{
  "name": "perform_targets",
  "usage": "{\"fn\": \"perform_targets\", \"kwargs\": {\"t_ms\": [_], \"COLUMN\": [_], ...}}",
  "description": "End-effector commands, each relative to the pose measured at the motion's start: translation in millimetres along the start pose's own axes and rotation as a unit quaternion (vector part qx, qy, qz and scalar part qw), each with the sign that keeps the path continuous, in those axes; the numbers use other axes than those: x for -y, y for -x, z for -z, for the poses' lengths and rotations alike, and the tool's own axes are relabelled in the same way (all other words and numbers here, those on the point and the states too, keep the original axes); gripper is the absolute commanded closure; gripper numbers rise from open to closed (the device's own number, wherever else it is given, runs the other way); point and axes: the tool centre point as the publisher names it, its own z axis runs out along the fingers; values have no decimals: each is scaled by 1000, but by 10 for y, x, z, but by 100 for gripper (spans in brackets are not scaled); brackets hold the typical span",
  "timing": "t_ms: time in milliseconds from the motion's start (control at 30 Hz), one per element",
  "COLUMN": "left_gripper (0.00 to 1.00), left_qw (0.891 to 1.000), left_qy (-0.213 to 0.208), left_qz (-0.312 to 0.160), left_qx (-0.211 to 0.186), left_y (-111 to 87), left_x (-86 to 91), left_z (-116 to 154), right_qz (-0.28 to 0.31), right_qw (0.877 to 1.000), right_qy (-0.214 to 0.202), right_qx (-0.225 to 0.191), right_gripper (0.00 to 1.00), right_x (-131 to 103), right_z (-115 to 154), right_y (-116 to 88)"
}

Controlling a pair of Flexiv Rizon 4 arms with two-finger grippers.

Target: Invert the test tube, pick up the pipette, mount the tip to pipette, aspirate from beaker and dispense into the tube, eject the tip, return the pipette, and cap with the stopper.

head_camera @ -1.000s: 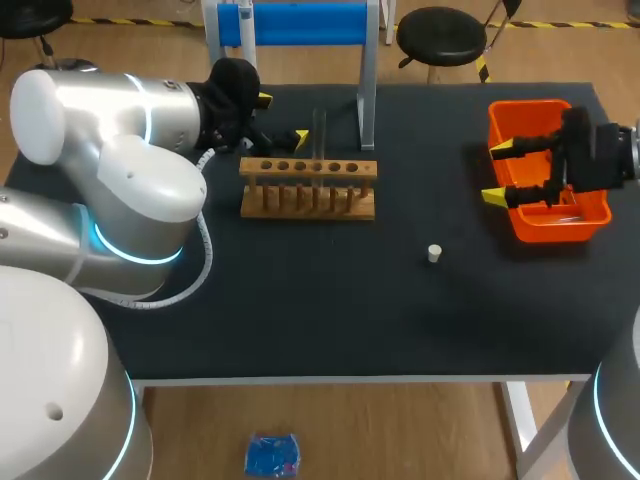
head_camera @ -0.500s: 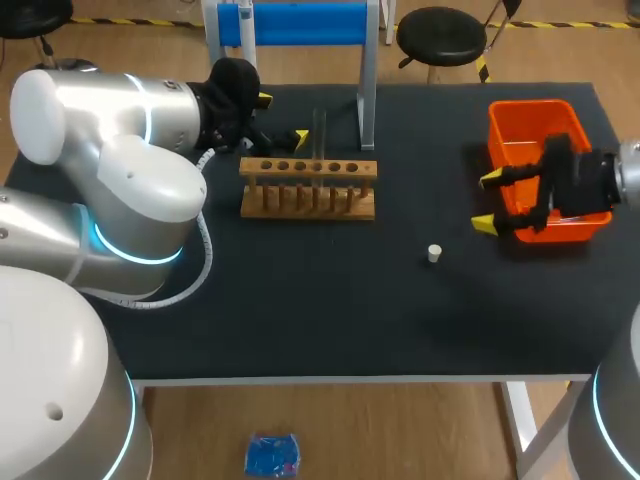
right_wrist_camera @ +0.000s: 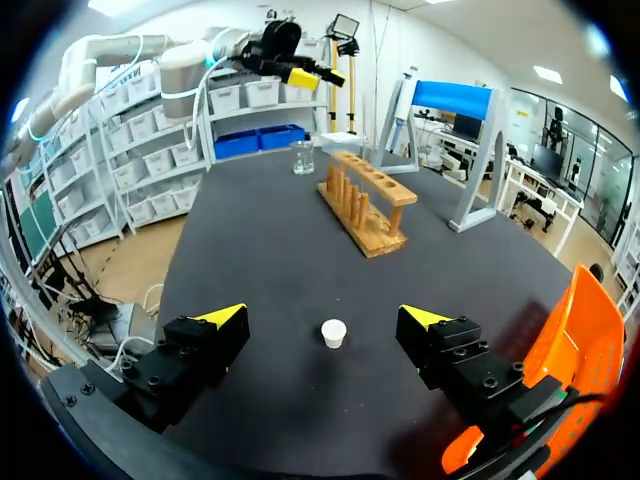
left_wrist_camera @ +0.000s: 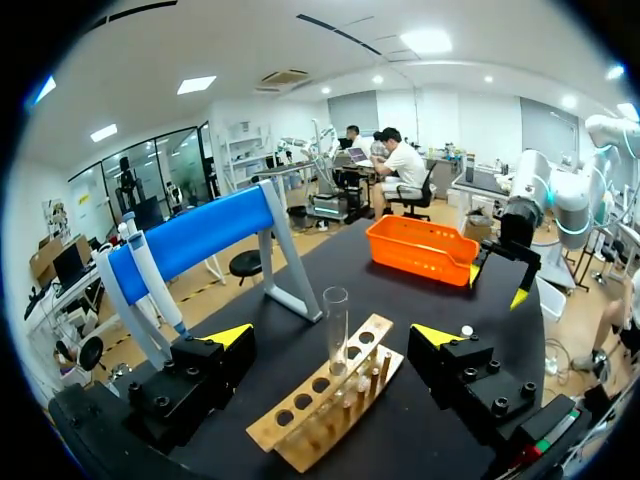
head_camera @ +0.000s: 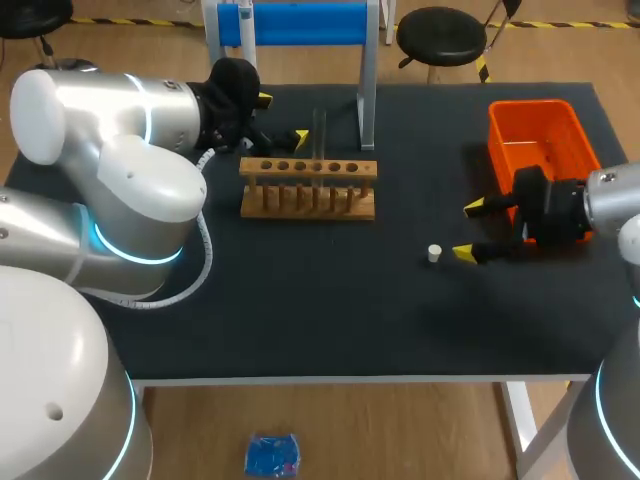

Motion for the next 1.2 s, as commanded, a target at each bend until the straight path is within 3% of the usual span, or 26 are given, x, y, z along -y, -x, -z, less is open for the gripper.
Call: {"fn": "perform_targets", "kwargs": {"t_ms": [33, 367, 1200], "left_gripper": [0, 0, 0], "left_qw": [1000, 1000, 1000], "left_qy": [3, 3, 3], "left_qz": [0, 0, 0], "left_qx": [-2, -2, -2], "left_y": [6, 6, 6], "left_x": [12, 12, 12], "left_z": [8, 8, 8], "right_qz": [2, 6, -4], "right_qw": [1000, 1000, 1000], "right_qy": [-6, -17, -20], "right_qx": [4, -6, -3], "right_gripper": [0, 0, 2], "right_x": [49, 229, 353], "right_z": [-146, -338, -662], "right_y": [-43, -158, 24]}}
